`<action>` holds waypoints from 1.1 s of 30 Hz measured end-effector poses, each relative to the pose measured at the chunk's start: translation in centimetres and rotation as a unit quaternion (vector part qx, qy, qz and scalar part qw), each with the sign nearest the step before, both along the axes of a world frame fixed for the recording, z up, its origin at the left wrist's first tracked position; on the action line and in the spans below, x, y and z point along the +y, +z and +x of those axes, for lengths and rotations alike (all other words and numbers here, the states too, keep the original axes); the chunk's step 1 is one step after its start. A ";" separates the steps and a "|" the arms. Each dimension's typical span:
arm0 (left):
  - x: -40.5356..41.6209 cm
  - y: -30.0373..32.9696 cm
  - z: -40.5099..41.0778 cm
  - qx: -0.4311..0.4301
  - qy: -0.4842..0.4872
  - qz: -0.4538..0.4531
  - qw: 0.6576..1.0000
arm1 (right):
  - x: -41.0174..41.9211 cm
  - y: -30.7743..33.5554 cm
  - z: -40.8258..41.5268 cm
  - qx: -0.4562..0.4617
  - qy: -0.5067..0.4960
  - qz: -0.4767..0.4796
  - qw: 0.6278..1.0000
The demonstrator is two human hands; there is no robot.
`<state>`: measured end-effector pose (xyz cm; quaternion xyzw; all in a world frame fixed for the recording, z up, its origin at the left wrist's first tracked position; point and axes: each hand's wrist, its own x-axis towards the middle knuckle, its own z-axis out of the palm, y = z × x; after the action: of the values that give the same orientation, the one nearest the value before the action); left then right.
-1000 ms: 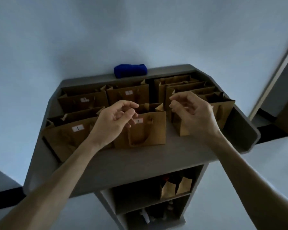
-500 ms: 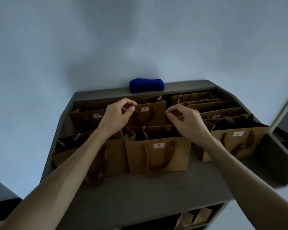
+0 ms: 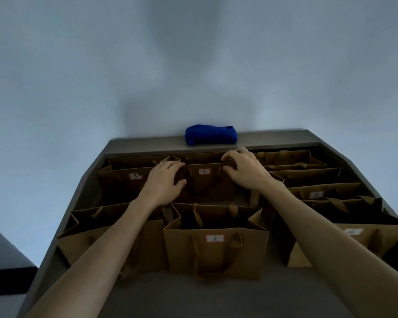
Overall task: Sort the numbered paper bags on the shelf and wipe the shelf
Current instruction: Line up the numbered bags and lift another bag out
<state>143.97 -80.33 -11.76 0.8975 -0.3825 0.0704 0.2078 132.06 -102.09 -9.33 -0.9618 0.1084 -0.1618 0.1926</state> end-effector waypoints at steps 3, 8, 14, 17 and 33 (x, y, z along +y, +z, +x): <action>0.1 0.1 -0.4 -0.011 0.004 -0.017 1.000 | -0.4 -0.1 1.2 0.055 0.004 -0.048 0.997; 0.3 0.0 -0.7 -0.022 0.004 -0.054 0.998 | -1.0 -0.3 1.0 0.070 0.035 -0.093 0.993; 0.2 -0.4 0.7 0.022 -0.038 -0.095 0.995 | -1.6 0.8 0.2 0.144 0.051 -0.091 0.984; -0.1 -0.5 1.1 0.017 -0.055 -0.088 0.994 | -2.2 1.9 -0.3 0.175 0.058 -0.085 0.979; 1.0 2.5 -0.9 -0.179 -0.154 0.037 0.971 | -2.5 1.4 -3.2 0.169 0.124 -0.231 0.950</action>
<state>143.09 -79.33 -9.25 0.8076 -0.5497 0.1825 0.1113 128.82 -104.63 -7.98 -0.9990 -0.0214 0.0074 -0.0377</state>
